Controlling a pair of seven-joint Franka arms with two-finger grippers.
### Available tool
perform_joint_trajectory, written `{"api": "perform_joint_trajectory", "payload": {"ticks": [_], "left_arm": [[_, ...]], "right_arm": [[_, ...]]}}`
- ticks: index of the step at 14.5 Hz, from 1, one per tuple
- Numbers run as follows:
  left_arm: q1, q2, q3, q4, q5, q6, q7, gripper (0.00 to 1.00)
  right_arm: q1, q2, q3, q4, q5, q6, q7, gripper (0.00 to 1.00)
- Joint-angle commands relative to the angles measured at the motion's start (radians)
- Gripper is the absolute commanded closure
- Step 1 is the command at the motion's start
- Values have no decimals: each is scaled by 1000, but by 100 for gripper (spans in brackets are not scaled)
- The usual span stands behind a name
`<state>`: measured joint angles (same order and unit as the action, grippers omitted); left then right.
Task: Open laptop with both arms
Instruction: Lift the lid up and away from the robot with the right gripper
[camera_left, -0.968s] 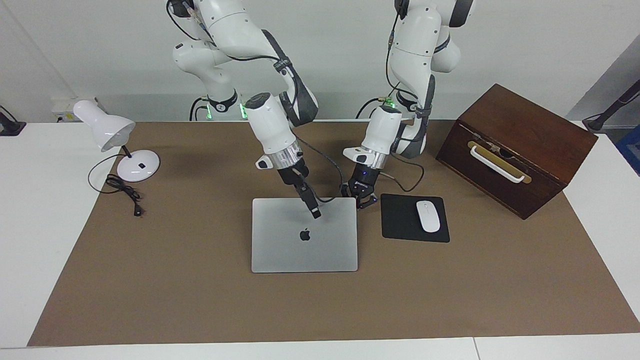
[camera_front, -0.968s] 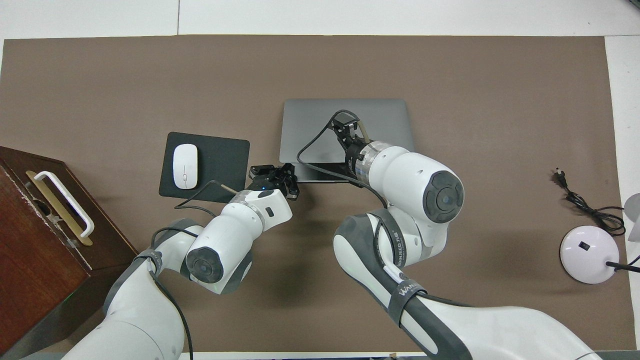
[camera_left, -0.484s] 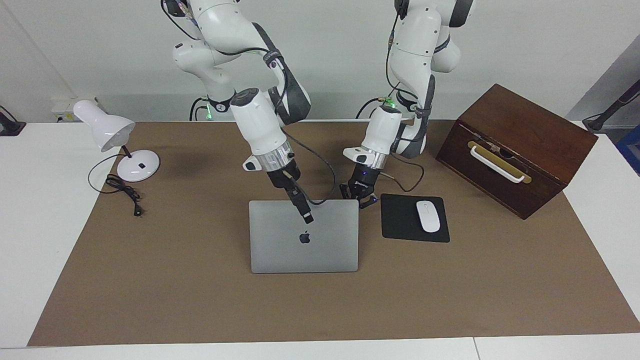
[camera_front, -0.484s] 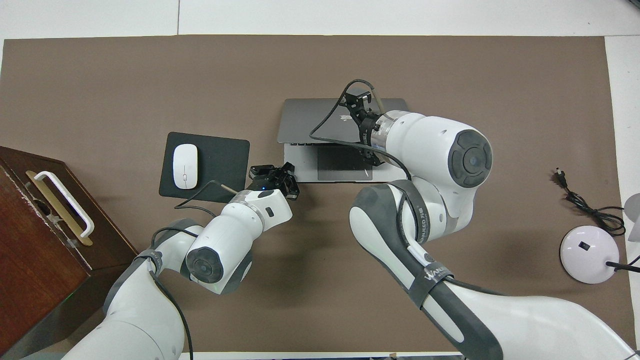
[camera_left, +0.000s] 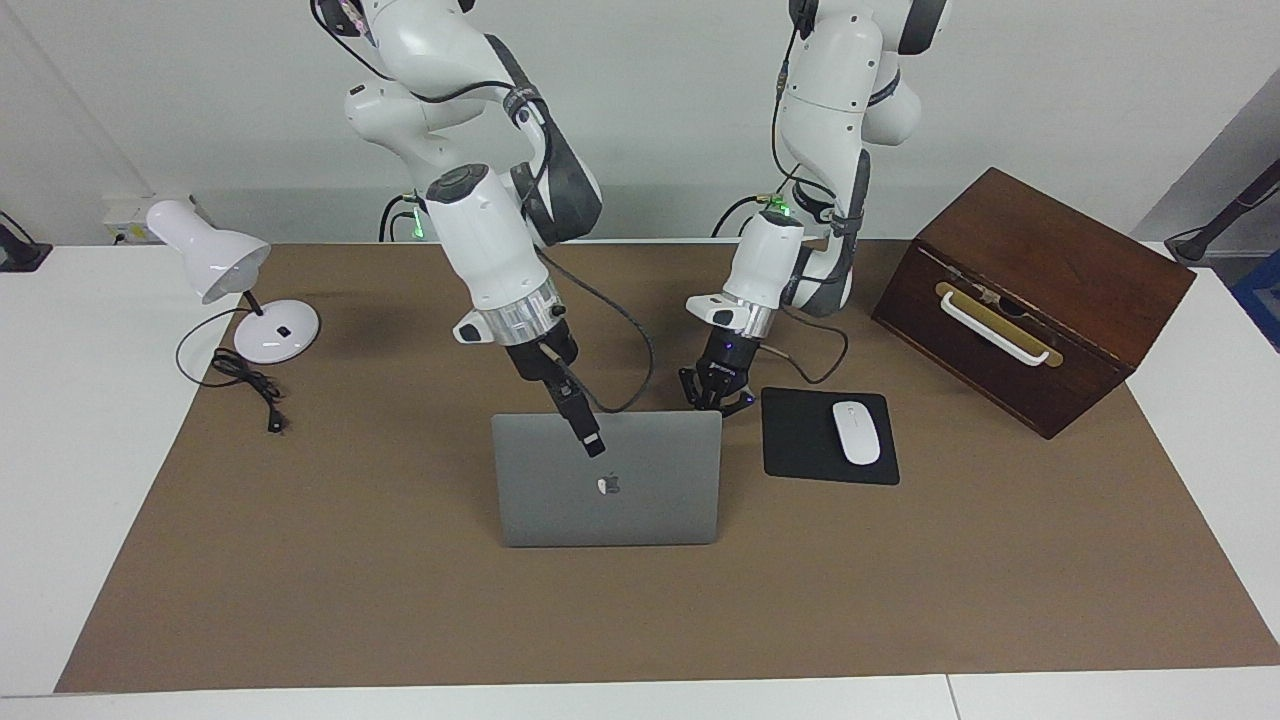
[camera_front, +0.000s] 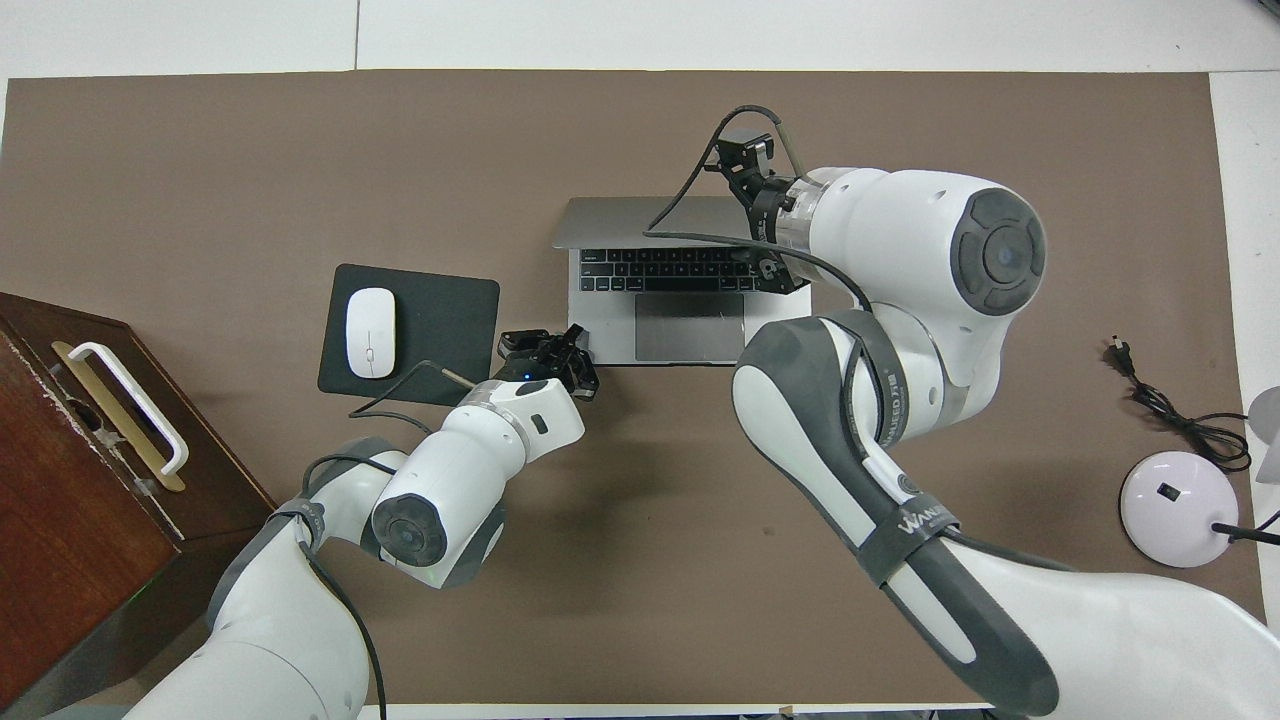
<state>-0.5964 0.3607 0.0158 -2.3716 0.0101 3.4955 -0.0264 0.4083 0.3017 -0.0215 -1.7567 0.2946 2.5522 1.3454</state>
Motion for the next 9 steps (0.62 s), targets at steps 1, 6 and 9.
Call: {"api": "perform_joint_trajectory", "payload": {"ticks": [1, 6, 9], "left_arm": [[-14, 58, 9, 29, 13, 8, -3, 100], [-14, 58, 9, 29, 13, 8, -3, 100], [-14, 58, 9, 29, 13, 8, -3, 100]], "right_arm": [[-26, 45, 9, 89, -12, -43, -29, 0], [-42, 88, 9, 152, -14, -63, -46, 0], [-52, 114, 9, 209, -14, -102, -48, 0]]}}
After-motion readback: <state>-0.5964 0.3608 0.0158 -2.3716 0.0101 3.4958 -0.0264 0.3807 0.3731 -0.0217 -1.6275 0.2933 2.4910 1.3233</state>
